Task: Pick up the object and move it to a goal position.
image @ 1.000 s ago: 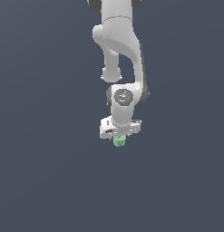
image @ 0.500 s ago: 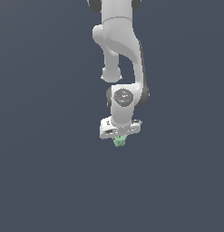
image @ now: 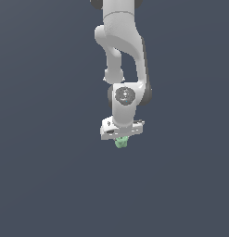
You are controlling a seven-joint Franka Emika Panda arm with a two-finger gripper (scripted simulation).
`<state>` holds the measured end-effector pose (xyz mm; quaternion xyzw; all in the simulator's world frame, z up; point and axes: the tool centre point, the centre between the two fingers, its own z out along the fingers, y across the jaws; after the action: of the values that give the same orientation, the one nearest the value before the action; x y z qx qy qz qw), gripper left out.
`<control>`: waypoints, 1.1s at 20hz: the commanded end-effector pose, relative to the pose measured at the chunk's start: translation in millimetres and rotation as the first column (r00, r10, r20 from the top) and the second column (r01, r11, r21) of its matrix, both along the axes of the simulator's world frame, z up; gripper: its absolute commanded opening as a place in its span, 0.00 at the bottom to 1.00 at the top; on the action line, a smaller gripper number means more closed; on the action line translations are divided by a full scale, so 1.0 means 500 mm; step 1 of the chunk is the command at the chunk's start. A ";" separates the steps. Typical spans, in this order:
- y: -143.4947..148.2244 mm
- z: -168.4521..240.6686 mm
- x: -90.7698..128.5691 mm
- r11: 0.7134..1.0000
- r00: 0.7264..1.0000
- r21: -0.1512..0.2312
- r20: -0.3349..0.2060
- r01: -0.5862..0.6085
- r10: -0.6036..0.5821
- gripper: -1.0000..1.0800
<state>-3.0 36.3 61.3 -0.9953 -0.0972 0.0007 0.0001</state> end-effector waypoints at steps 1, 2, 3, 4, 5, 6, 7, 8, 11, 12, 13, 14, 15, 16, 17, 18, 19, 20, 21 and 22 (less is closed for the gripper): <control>-0.008 0.022 -0.003 1.000 1.000 0.000 0.001 0.000 0.000 0.00; -0.012 0.032 -0.005 1.000 1.000 0.000 0.001 0.000 0.000 0.00; -0.016 0.044 -0.007 1.000 1.000 0.000 0.001 0.000 0.000 0.00; -0.021 0.057 -0.010 1.000 1.000 0.000 0.001 0.000 0.000 0.00; -0.026 0.071 -0.012 1.000 1.000 0.000 0.001 0.000 0.000 0.00; -0.031 0.086 -0.015 1.000 1.000 0.000 0.001 0.000 0.000 0.00; -0.037 0.102 -0.018 1.000 1.000 0.000 0.001 0.000 0.000 0.00; -0.043 0.119 -0.022 1.000 1.000 0.000 0.001 0.000 0.000 0.00; -0.064 0.178 -0.032 1.000 1.000 0.000 0.001 0.000 0.000 0.00; -0.072 0.199 -0.036 1.000 1.000 0.000 0.001 0.000 0.000 0.00; -0.079 0.221 -0.040 1.000 1.000 0.001 0.001 0.000 0.000 0.00; -0.087 0.244 -0.044 1.000 1.000 0.001 0.001 0.000 0.000 0.00; -0.095 0.267 -0.049 1.000 1.000 0.001 0.001 0.000 0.000 0.00; -0.104 0.291 -0.053 1.000 1.000 0.001 0.001 0.000 0.000 0.00; -0.112 0.314 -0.057 1.000 1.000 0.001 0.001 0.000 0.000 0.00; -0.120 0.338 -0.061 1.000 1.000 0.001 0.001 0.000 0.000 0.00; -0.129 0.361 -0.065 1.000 1.000 0.001 0.001 0.000 0.000 0.00; -0.137 0.385 -0.069 1.000 1.000 0.001 0.001 0.000 0.000 0.00; -0.145 0.408 -0.073 1.000 1.000 0.002 0.002 0.000 0.000 0.00; -0.154 0.432 -0.077 1.000 1.000 0.002 0.002 0.000 0.000 0.00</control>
<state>-37.7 -34.3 259.2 -0.9953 -0.0971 -0.0004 0.0007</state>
